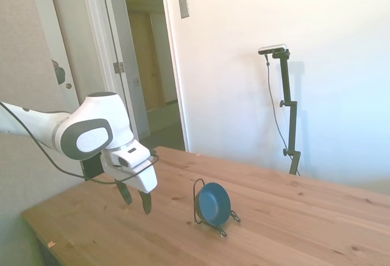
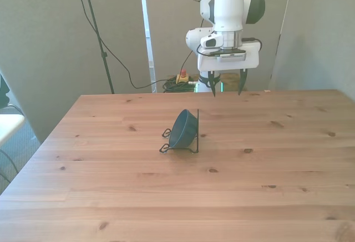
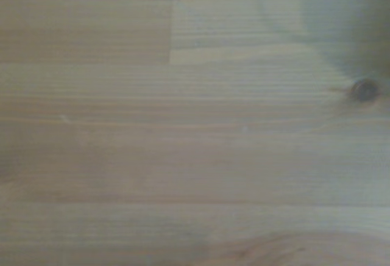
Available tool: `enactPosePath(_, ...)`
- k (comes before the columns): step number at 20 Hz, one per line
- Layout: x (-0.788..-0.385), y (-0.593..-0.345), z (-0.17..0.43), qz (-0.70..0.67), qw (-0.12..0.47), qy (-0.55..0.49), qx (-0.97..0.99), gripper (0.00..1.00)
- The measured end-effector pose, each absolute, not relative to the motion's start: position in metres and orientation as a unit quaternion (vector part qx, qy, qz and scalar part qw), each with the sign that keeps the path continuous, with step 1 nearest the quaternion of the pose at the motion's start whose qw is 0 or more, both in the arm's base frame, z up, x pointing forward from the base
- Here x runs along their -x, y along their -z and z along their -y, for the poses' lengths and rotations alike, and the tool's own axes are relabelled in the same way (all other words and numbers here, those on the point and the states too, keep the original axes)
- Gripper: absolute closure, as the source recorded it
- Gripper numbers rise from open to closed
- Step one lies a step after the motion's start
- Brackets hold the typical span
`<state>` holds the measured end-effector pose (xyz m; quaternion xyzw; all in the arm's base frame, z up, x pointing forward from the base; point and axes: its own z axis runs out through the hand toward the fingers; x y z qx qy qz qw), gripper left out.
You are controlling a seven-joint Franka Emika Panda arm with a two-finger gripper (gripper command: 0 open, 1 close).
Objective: Unload the bowl
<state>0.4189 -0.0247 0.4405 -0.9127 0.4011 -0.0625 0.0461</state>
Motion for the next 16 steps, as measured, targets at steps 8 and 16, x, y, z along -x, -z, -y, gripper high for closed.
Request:
enactPosePath(8,-0.431,-0.467,0.1,-0.392,0.062,0.087,0.914,0.0)
enactPosePath(16,-0.451,-0.471,0.154,-0.325,0.058,0.128,0.935,0.0)
